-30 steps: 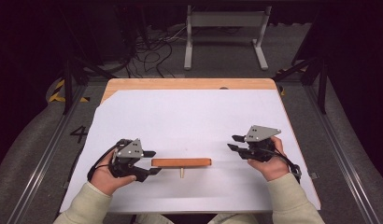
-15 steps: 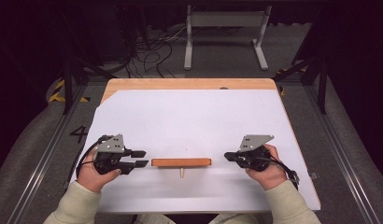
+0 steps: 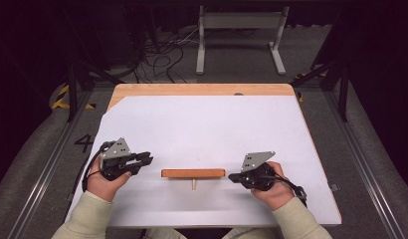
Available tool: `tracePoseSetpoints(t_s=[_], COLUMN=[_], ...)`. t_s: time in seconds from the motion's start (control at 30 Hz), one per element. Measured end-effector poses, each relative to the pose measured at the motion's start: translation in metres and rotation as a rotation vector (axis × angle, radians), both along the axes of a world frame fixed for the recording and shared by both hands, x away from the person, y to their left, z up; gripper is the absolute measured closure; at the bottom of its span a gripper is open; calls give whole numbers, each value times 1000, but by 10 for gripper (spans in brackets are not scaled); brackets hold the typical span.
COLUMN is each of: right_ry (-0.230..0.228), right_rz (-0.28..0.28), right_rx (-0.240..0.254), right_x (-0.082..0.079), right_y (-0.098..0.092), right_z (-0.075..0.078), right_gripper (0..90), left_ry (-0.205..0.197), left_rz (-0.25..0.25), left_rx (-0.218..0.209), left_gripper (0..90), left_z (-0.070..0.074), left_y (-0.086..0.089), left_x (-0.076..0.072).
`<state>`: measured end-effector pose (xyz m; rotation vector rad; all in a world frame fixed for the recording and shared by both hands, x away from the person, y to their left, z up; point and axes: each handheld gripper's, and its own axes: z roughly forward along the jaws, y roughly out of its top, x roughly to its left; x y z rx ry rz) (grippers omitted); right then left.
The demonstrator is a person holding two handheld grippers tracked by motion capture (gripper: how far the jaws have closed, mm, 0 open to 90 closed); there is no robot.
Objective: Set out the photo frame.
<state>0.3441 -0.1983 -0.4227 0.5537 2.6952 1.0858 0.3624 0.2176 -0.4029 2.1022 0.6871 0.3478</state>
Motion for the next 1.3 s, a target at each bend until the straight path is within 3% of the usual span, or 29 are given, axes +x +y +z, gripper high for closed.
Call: tracePoseSetpoints(t_s=[0.27, 0.53, 0.87, 1.3], right_ry=[28, 59, 73, 81], right_rz=[7, -13, -41, -124], right_rx=[-17, 1, 13, 15], right_x=[4, 10, 17, 48], right_y=[15, 22, 24, 34], right_z=[-16, -26, -28, -26], right_gripper=[900, 900, 900, 900], left_ry=[5, 26, 32, 61], left_rz=[30, 16, 14, 4], left_rx=[11, 29, 29, 43], left_gripper=[798, 832, 844, 856], left_z=[-8, -15, -16, -21], left_y=[-4, -11, -9, -7], left_x=[4, 7, 6, 4])
